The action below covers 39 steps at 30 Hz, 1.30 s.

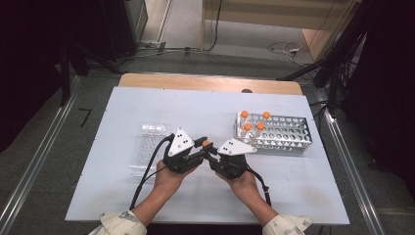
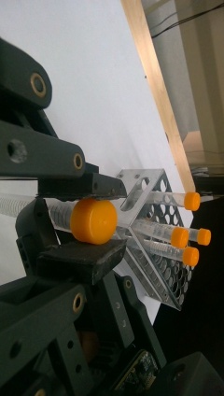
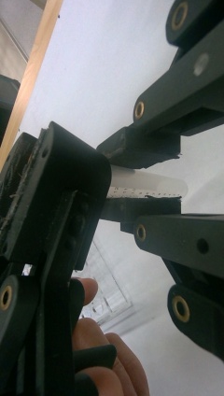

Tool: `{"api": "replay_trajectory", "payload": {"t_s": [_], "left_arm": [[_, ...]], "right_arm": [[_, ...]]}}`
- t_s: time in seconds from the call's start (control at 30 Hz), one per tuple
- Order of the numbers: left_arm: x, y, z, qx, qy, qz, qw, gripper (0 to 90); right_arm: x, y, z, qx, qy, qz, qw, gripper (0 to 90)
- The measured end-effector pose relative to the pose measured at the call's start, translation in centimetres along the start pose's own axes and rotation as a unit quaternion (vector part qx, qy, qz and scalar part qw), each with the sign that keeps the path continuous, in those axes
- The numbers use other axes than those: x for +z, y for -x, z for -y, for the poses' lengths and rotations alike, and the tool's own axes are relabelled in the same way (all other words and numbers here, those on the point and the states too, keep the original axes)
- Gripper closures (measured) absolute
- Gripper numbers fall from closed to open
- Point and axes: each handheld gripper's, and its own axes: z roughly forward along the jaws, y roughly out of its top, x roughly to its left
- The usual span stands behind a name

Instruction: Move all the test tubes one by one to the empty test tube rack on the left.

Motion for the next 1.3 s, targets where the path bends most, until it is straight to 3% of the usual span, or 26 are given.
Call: {"api": "replay_trajectory", "payload": {"t_s": [0.2, 0.33, 0.47, 0.57, 0.93, 1.1, 1.3], "left_arm": [[-0.1, -0.1, -0.1, -0.003, -0.001, 0.003, 1.0, 71.1], [-0.2, -0.3, -0.1, -0.007, 0.0, 0.009, 0.9999, 71.2], [-0.5, -0.7, -0.2, -0.015, 0.0, 0.005, 0.9999, 71.1], [-0.7, -1.0, -0.4, -0.021, -0.001, 0.006, 0.9998, 71.1], [-2.0, -2.6, -1.2, -0.03, 0.005, -0.013, 0.9994, 71.1], [-3.4, -4.3, -1.8, -0.041, 0.018, -0.035, 0.9984, 71.1], [-5.6, -6.9, -2.6, -0.056, 0.033, -0.072, 0.9952, 71.0]], "right_arm": [[-0.1, 0.1, 0.0, 0.01, 0.0, -0.007, 0.9999, 69.8], [0.0, 0.6, -0.1, 0.022, -0.006, -0.031, 0.9993, 47.2], [-0.1, 0.8, -0.1, 0.025, -0.008, -0.034, 0.9991, 34.5], [-0.1, 0.8, -0.1, 0.026, -0.01, -0.025, 0.9993, 29.9], [-0.5, 1.2, 0.0, 0.032, -0.01, -0.019, 0.9993, 27.2], [-0.7, 1.4, 0.2, 0.036, -0.01, -0.018, 0.9991, 27.3], [-0.8, 1.5, 0.2, 0.042, -0.008, -0.015, 0.999, 27.5]]}}
